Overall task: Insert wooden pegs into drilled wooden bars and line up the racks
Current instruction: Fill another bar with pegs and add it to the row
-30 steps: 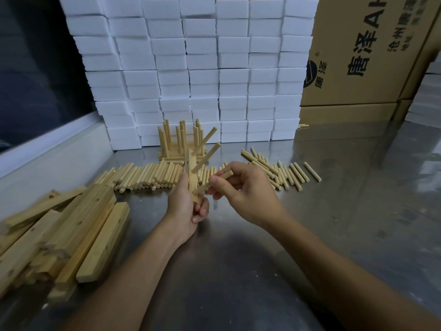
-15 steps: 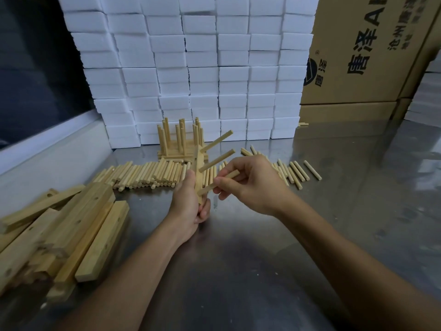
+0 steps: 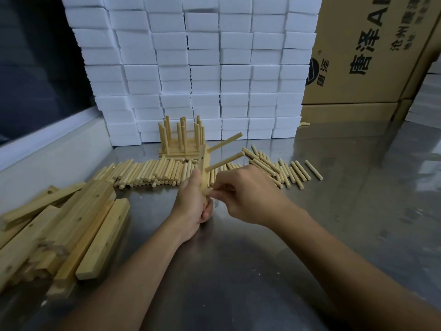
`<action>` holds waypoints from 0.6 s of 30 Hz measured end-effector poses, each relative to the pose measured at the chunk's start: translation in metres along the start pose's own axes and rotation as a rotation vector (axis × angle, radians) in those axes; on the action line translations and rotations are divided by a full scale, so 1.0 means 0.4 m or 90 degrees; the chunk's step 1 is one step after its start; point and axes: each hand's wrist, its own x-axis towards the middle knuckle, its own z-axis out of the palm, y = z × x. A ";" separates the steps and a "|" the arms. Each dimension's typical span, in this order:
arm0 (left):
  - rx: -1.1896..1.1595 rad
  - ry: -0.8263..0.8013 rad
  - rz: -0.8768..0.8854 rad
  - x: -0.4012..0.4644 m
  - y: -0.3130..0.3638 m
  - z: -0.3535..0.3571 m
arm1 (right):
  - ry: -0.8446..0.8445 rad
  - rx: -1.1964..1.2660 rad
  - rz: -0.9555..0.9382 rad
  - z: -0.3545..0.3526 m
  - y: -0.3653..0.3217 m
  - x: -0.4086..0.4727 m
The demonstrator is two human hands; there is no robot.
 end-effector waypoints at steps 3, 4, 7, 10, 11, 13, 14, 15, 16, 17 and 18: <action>0.049 -0.010 0.032 -0.002 -0.005 0.003 | 0.023 -0.051 -0.001 0.001 -0.006 -0.001; 0.048 -0.009 0.032 -0.003 -0.006 0.003 | 0.023 -0.064 0.000 0.002 -0.009 -0.001; 0.033 0.003 0.017 -0.004 -0.004 0.001 | 0.034 -0.080 0.010 0.010 -0.020 -0.002; 0.040 0.003 0.010 -0.001 -0.003 0.001 | 0.051 -0.072 0.022 0.018 -0.029 -0.003; 0.041 0.004 0.008 -0.001 -0.004 0.002 | 0.048 -0.063 0.030 0.018 -0.030 -0.002; 0.040 0.003 0.007 0.000 -0.004 0.002 | 0.038 -0.040 0.054 0.016 -0.031 0.002; 0.041 0.002 0.008 0.000 -0.004 0.002 | 0.036 -0.026 0.066 0.017 -0.031 0.003; 0.042 0.003 0.009 0.000 -0.004 0.002 | 0.038 -0.013 0.081 0.019 -0.032 0.003; 0.044 0.005 0.009 0.000 -0.004 0.002 | 0.041 0.001 0.100 0.021 -0.034 0.004; 0.043 0.009 0.006 0.001 -0.004 0.003 | 0.044 0.015 0.125 0.024 -0.035 0.003; 0.042 0.012 0.002 0.001 -0.003 0.005 | 0.047 0.033 0.156 0.027 -0.036 0.004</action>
